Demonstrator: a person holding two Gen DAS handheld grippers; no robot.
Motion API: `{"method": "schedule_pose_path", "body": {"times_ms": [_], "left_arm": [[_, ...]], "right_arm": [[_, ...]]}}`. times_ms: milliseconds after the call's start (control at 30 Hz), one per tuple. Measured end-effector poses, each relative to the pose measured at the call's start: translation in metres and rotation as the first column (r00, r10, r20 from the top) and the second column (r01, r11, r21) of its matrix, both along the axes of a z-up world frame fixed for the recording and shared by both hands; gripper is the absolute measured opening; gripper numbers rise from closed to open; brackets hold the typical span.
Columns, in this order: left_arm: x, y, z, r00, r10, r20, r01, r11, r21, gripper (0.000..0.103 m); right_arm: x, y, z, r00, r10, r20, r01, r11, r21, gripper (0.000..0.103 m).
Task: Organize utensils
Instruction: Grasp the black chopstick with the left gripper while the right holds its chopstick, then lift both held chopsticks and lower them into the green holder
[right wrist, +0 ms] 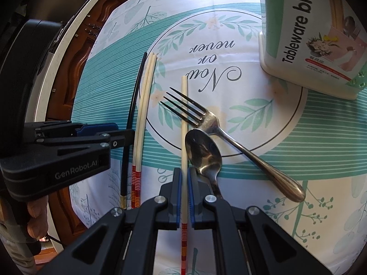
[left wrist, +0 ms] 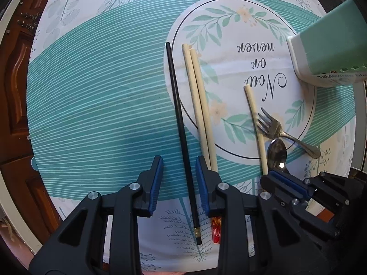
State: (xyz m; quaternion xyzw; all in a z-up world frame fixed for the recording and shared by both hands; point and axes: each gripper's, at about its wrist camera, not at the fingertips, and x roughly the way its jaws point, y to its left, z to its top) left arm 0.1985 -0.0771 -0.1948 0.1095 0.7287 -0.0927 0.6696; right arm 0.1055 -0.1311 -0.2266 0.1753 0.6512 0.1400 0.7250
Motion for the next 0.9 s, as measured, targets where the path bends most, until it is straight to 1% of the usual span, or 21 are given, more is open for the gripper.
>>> {"method": "schedule_pose_path", "body": {"times_ms": [33, 100, 133, 167, 267, 333, 367, 400, 467, 500, 533, 600, 667, 700, 767, 800, 867, 900], "left_arm": [[0.002, -0.002, 0.001, 1.0, -0.005, -0.004, 0.005, 1.0, 0.006, 0.026], [0.003, -0.006, 0.003, 1.0, -0.012, -0.012, 0.012, 1.0, 0.001, 0.019], [0.003, -0.009, 0.004, 0.999, -0.029, -0.022, 0.029, 1.0, 0.001, 0.006], [0.003, -0.011, 0.004, 0.999, -0.042, -0.029, 0.043, 0.999, 0.003, 0.004], [-0.007, -0.016, 0.007, 0.997, -0.073, -0.024, 0.073, 0.997, -0.007, 0.003], [-0.018, -0.015, 0.008, 0.997, -0.077, -0.023, 0.076, 0.996, -0.039, 0.003], [-0.023, -0.014, 0.011, 0.997, -0.079, -0.008, 0.079, 0.996, -0.053, 0.003], [-0.029, -0.013, 0.018, 0.996, -0.084, 0.02, 0.085, 0.993, -0.086, 0.003], [-0.04, -0.011, 0.033, 0.992, -0.094, 0.082, 0.103, 0.989, -0.105, 0.003], [-0.046, -0.01, 0.039, 0.99, -0.093, 0.108, 0.106, 0.988, -0.115, 0.003], [-0.052, -0.009, 0.049, 0.985, -0.086, 0.147, 0.106, 0.986, -0.131, 0.003], [-0.064, -0.006, 0.068, 0.974, -0.076, 0.213, 0.112, 0.98, -0.163, 0.003], [-0.07, -0.005, 0.082, 0.967, -0.061, 0.249, 0.109, 0.977, -0.185, 0.003], [-0.065, 0.004, 0.091, 0.965, -0.048, 0.259, 0.101, 0.975, -0.196, 0.003], [-0.07, 0.019, 0.1, 0.956, -0.035, 0.291, 0.101, 0.972, -0.213, 0.003], [-0.066, 0.021, 0.106, 0.95, -0.029, 0.312, 0.103, 0.97, -0.221, 0.003], [-0.073, 0.025, 0.125, 0.933, -0.02, 0.36, 0.118, 0.96, -0.254, 0.003], [-0.074, 0.021, 0.125, 0.921, -0.013, 0.389, 0.127, 0.955, -0.268, 0.003]], "right_arm": [[0.0, 0.0, 0.0, 1.0, 0.004, -0.001, -0.004, 1.0, -0.005, 0.005], [0.001, 0.002, 0.002, 1.0, 0.012, -0.003, -0.012, 1.0, -0.016, 0.005], [0.002, 0.004, 0.002, 1.0, 0.018, -0.003, -0.018, 1.0, -0.025, 0.005], [0.002, 0.006, 0.003, 1.0, 0.024, -0.003, -0.024, 0.999, -0.034, 0.005], [0.004, 0.014, 0.005, 0.999, 0.05, 0.0, -0.05, 0.996, -0.069, 0.005], [0.004, 0.016, 0.005, 0.998, 0.064, 0.002, -0.063, 0.995, -0.082, 0.005], [0.005, 0.016, 0.005, 0.998, 0.07, 0.002, -0.07, 0.994, -0.081, 0.005], [0.006, 0.015, 0.005, 0.997, 0.073, 0.001, -0.073, 0.995, -0.071, 0.005], [0.007, 0.009, 0.004, 0.998, 0.067, -0.008, -0.067, 0.998, -0.012, 0.005], [0.006, 0.005, 0.005, 0.998, 0.059, 0.003, -0.059, 0.998, 0.031, 0.005], [0.005, 0.002, 0.008, 0.999, 0.053, 0.013, -0.053, 0.998, 0.045, 0.005], [0.002, -0.009, 0.016, 0.998, 0.035, 0.054, -0.041, 0.993, 0.11, 0.004], [-0.003, -0.017, 0.026, 0.995, 0.015, 0.099, -0.03, 0.987, 0.156, 0.004], [-0.006, -0.021, 0.033, 0.991, 0.003, 0.132, -0.027, 0.984, 0.174, 0.004], [-0.011, -0.025, 0.042, 0.987, -0.008, 0.16, -0.023, 0.981, 0.194, 0.004], [-0.013, -0.025, 0.045, 0.986, -0.011, 0.167, -0.023, 0.979, 0.204, 0.004], [-0.017, -0.027, 0.052, 0.98, -0.015, 0.201, -0.028, 0.978, 0.209, 0.004], [-0.019, -0.03, 0.057, 0.975, -0.027, 0.219, -0.024, 0.974, 0.225, 0.004]]}}
